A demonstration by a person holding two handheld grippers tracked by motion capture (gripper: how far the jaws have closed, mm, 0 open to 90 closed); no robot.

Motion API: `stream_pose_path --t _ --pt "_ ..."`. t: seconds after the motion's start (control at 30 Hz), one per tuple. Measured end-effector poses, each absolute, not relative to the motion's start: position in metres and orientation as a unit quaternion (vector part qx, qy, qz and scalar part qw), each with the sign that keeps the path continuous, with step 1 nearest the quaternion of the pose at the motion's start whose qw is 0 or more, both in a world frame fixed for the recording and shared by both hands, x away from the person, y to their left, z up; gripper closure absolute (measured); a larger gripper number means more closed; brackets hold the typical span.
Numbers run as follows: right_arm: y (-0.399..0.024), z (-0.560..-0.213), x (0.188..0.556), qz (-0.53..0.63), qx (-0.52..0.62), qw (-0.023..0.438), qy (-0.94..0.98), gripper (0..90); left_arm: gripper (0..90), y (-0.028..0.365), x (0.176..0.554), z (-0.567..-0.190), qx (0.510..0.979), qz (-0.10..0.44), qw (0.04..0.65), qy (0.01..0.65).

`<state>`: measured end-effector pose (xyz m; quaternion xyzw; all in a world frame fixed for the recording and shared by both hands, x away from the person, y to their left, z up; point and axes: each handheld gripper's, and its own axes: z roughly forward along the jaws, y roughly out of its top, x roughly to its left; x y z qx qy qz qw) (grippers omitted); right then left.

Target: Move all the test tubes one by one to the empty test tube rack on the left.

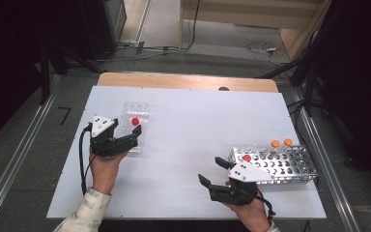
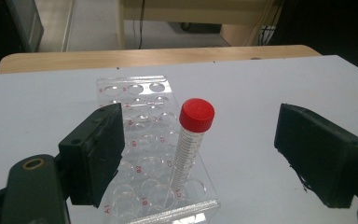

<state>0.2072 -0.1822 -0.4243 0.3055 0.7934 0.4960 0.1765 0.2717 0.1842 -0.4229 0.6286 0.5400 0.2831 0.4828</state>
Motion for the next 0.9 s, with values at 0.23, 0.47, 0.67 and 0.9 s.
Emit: stream_pose_path --t 0.23,0.47,0.67,0.9 --pt "-0.205 -0.42 0.196 0.502 0.313 0.187 0.784 24.3 14.1 0.181 0.271 -0.424 0.633 0.291 0.474 0.539" --pt "-0.226 -0.421 0.185 0.5 0.326 0.194 0.779 24.3 14.0 0.178 0.268 -0.421 0.631 0.311 0.47 0.533" --pt "-0.246 -0.426 0.178 0.491 0.344 0.209 0.773 24.3 13.3 0.179 0.267 -0.42 0.629 0.317 0.469 0.533" --pt "-0.267 -0.436 0.191 0.482 0.379 0.22 0.759 24.3 13.3 0.178 0.268 -0.42 0.634 0.317 0.466 0.53"
